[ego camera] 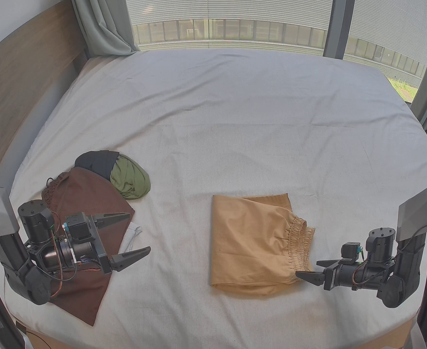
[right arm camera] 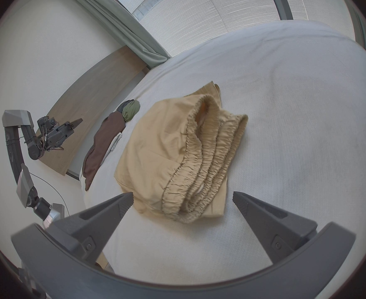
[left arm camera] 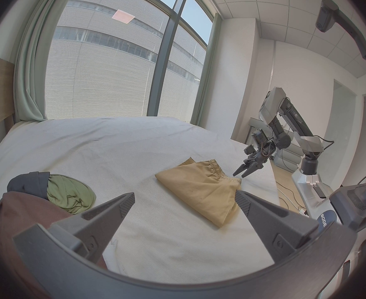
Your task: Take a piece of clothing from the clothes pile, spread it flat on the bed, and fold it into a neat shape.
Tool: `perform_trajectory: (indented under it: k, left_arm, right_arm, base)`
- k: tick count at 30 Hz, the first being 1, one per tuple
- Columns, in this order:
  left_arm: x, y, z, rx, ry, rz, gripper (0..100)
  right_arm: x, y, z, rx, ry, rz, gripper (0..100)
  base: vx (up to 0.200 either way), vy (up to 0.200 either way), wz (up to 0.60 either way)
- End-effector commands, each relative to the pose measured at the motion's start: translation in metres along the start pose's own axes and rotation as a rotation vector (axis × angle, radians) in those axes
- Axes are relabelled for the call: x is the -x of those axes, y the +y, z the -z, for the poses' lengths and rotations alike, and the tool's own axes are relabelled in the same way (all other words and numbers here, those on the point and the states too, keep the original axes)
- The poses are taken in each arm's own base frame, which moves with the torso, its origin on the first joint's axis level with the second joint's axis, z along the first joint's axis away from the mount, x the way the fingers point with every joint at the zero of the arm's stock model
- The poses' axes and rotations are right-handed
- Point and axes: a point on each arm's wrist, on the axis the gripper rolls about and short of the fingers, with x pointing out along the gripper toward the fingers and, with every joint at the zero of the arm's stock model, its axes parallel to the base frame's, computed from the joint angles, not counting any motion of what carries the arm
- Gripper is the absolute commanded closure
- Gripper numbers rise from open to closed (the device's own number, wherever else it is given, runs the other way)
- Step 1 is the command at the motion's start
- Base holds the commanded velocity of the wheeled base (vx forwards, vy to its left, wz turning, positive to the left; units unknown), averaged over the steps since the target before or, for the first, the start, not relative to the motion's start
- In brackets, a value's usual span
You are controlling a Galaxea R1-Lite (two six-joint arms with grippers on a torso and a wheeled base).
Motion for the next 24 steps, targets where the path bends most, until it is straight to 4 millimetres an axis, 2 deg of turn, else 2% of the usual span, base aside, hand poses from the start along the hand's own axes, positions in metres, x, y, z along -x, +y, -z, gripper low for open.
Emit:
perform_trajectory:
  k: [1, 7, 14, 17, 24]
  left_arm:
    - [-0.001, -0.001, 0.001, 0.002, 0.002, 0.007, 0]
    - [-0.001, -0.002, 0.001, 0.005, 0.004, 0.012, 0]
    - [-0.001, -0.003, 0.002, 0.008, 0.006, 0.012, 0]
    - [0.000, -0.003, 0.002, 0.009, 0.007, 0.012, 0]
    - [-0.001, -0.004, 0.002, 0.009, 0.008, 0.019, 0]
  right_arm:
    - [-0.011, -0.007, 0.010, -0.026, 0.041, 0.005, 0]
    - [-0.023, -0.015, 0.012, -0.051, 0.037, 0.008, 0]
    - [-0.033, -0.007, 0.007, -0.117, 0.022, -0.028, 0]
    - [-0.041, 0.003, 0.007, -0.150, 0.031, -0.062, 0]
    - [-0.048, 0.009, 0.006, -0.139, 0.029, -0.086, 0]
  base:
    - [0.000, 0.000, 0.00]
    - [0.000, 0.000, 0.00]
    - [0.000, 0.000, 0.00]
    - [0.000, 0.000, 0.00]
    - [0.000, 0.000, 0.00]
